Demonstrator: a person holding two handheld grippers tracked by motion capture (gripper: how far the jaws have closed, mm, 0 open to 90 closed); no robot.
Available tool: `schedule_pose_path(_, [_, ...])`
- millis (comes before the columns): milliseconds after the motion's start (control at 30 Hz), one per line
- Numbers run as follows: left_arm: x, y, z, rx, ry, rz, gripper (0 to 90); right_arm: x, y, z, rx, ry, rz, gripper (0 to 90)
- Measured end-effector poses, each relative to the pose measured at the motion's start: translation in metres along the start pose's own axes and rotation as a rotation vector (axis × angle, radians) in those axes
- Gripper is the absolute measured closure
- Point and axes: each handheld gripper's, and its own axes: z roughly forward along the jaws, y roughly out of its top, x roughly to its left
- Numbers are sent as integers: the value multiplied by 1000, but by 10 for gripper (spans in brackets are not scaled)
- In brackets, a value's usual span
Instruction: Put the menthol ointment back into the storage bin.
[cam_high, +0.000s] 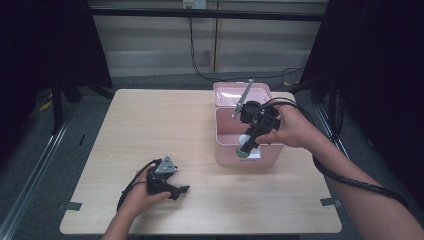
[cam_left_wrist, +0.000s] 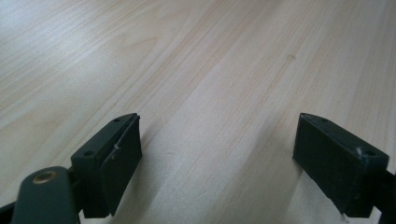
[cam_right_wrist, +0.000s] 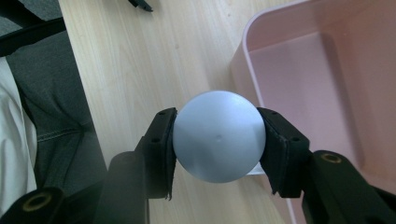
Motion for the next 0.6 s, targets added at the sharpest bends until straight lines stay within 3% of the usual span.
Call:
schedule_pose_path(300, [0,0,0,0,0,0,148,-10,11,-13,-13,-12,18,506])
schedule_pose_path(600, [0,0,0,0,0,0,149,-26,22,-20,1,-57,33,506])
